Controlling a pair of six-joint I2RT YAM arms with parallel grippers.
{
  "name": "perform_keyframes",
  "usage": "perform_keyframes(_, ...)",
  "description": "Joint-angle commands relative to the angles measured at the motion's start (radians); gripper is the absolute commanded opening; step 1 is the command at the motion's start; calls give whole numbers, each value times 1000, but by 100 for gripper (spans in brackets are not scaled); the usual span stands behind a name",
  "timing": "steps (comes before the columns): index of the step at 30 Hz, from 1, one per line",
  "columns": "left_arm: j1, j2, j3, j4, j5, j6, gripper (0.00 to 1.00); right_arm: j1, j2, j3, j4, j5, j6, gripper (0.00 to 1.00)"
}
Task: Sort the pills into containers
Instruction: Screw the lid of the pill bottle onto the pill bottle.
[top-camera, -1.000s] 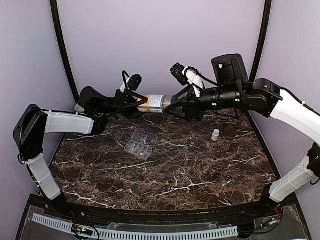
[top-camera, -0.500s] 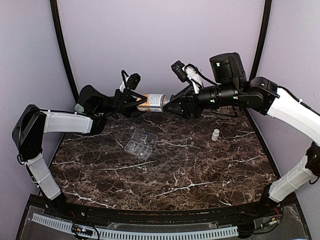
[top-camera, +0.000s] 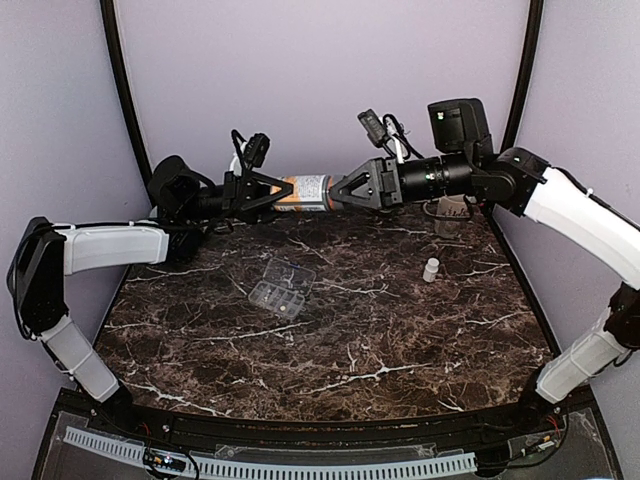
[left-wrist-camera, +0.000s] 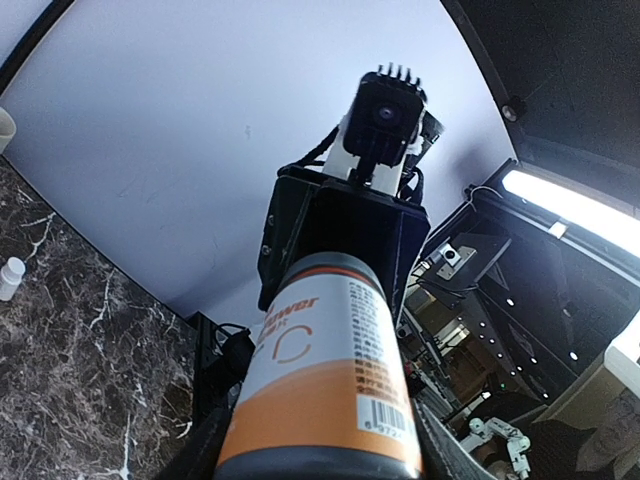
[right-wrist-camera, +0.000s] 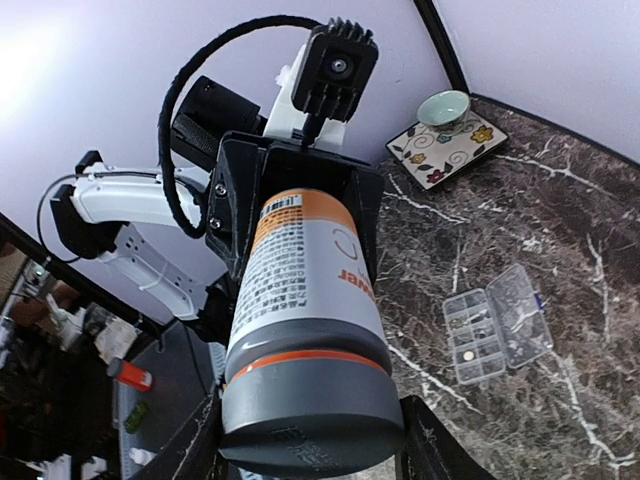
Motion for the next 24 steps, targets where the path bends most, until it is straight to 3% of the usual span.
perform_keyframes(1,-50,-100,56,-184,-3,226,0,-30,51,-16,113,-122,187,19)
perform_keyframes(8,-53,-139,132,-541,-30,500,0,-71,62,-64,202,-224,366,16)
perform_keyframes(18,-124,-148,224,-878,-107,802,0,-109,64,-203,419,-325,639,14)
perform_keyframes(24,-144,-159,228,-928,-153,874,0,-123,66,-312,671,-375,878,14)
